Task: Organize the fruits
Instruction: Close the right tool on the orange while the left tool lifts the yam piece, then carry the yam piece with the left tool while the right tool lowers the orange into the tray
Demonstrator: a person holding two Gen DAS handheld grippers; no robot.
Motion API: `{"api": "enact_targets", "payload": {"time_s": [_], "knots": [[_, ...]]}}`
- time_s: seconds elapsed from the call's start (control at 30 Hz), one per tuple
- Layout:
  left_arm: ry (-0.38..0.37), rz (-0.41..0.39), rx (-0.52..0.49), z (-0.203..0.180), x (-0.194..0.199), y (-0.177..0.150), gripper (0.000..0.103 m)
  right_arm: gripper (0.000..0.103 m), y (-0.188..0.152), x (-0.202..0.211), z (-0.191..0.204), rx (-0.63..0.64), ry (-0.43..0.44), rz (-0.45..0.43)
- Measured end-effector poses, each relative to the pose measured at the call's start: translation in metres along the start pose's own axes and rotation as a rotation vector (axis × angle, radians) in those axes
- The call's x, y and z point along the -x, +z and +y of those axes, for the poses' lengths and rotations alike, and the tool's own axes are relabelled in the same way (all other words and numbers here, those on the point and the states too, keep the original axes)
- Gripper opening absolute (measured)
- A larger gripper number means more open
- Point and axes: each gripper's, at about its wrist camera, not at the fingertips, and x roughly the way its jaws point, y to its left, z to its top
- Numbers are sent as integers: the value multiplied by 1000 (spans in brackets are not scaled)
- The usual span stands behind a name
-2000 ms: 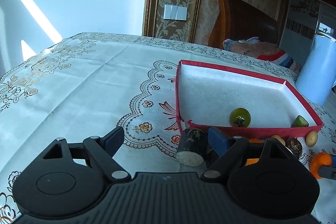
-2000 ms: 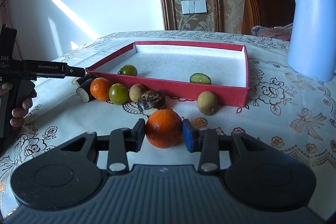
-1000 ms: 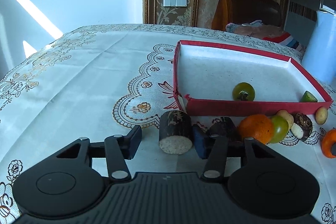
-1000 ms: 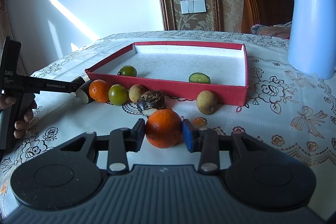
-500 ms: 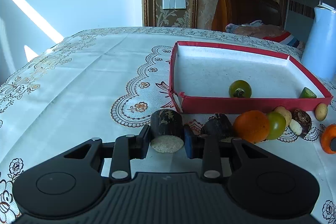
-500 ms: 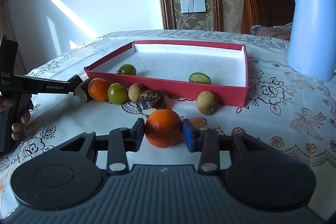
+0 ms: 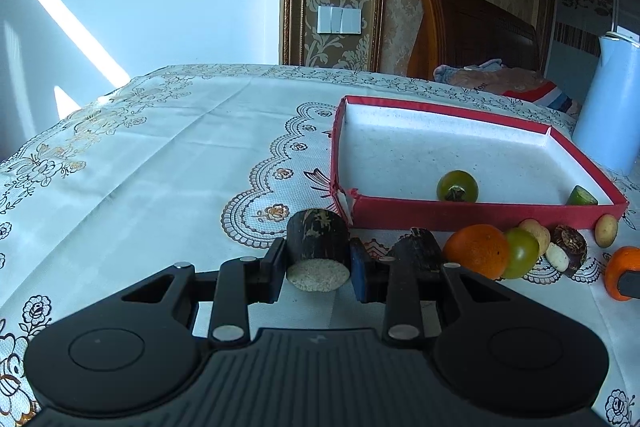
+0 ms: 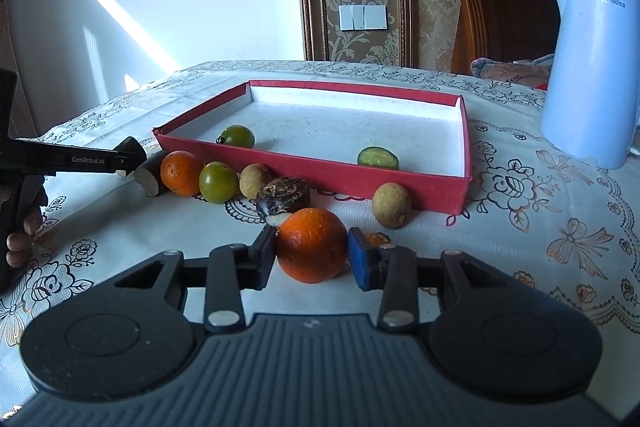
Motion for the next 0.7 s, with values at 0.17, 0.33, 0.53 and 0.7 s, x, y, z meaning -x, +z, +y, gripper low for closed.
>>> {"api": "enact_targets", "payload": {"time_s": [0.17, 0.33, 0.53, 0.7], "knots": [[17, -37, -15, -8, 12, -2, 32, 36, 0, 2, -1, 4, -1, -5], [19, -71, -18, -19, 22, 2, 32, 36, 0, 4, -1, 1, -7, -15], [5, -111, -24, -38, 27, 13, 32, 36, 3, 7, 1, -7, -10, -43], [7, -136, -20, -49, 22, 25, 32, 36, 11, 10, 4, -21, -15, -89]]}}
